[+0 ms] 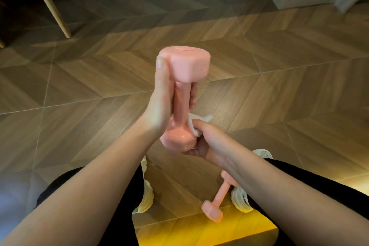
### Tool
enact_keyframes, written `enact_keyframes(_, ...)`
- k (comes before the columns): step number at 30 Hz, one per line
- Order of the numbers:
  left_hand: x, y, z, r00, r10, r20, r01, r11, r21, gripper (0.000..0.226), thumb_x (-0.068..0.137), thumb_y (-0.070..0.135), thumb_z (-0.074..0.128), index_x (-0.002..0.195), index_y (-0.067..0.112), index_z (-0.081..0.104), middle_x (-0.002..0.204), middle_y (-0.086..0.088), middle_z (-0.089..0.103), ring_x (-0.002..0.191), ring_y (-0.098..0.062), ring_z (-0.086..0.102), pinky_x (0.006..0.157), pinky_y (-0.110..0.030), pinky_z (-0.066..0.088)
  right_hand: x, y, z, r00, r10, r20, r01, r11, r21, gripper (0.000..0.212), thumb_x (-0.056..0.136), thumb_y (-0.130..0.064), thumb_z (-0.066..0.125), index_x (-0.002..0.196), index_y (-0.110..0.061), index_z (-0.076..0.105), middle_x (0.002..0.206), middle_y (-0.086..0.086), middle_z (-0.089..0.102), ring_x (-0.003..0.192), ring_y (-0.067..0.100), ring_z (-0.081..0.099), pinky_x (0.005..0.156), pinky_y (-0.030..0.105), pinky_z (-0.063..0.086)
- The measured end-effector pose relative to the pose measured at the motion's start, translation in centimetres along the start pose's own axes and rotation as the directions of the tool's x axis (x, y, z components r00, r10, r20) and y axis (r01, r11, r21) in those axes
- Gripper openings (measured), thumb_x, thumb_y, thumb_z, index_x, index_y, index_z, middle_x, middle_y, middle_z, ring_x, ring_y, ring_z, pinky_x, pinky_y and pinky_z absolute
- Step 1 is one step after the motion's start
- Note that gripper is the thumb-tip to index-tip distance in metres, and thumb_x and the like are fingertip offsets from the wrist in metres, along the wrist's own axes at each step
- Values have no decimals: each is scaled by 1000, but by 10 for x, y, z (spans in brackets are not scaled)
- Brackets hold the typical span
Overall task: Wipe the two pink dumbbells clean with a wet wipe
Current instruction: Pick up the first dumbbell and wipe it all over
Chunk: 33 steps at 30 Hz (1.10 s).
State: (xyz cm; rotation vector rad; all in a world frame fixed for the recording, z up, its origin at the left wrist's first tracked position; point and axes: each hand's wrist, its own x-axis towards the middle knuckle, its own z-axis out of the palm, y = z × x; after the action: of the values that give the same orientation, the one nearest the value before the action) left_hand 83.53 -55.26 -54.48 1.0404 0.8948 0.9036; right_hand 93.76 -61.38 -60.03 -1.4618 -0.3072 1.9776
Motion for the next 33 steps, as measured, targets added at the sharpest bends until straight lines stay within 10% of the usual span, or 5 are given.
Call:
enact_keyframes(9, -2, -10, -1, 990, 3, -139, 29, 975, 222, 89, 68, 85, 27, 68, 0, 54, 57, -4, 50, 58, -17, 45, 65, -36, 37, 8, 10, 0, 995, -43, -94, 37, 998, -58, 22, 96, -31, 57, 114, -17, 58, 92, 5, 70, 79, 20, 67, 64, 32, 56)
enact_keyframes(15, -2, -1, 4, 991, 68, -116, -78, 993, -84, 77, 75, 76, 29, 87, 6, 60, 61, -10, 39, 52, -19, 32, 49, -35, 24, 4, 1, -2, 1000, -19, -16, 17, 994, -111, 12, 98, -23, 53, 102, -15, 60, 74, -1, 69, 59, 11, 63, 64, 31, 54)
enact_keyframes(22, -1, -1, -6, 1000, 21, -6, -22, 985, -172, 87, 85, 77, 8, 59, 10, 57, 49, -7, 44, 42, -21, 33, 43, -26, 32, 0, -2, 0, 999, 30, 24, -23, 969, -247, 32, 98, -43, 50, 113, -18, 63, 93, 7, 66, 76, 19, 63, 61, 29, 55)
enact_keyframes(33, -1, 1, -6, 994, -106, 20, 107, 988, -110, 86, 80, 83, 17, 75, 8, 59, 62, -7, 53, 55, -20, 47, 54, -30, 42, -6, -7, -2, 1000, 12, -20, -17, 971, -238, 27, 98, -41, 49, 108, -22, 66, 98, 3, 66, 84, 14, 62, 65, 26, 54)
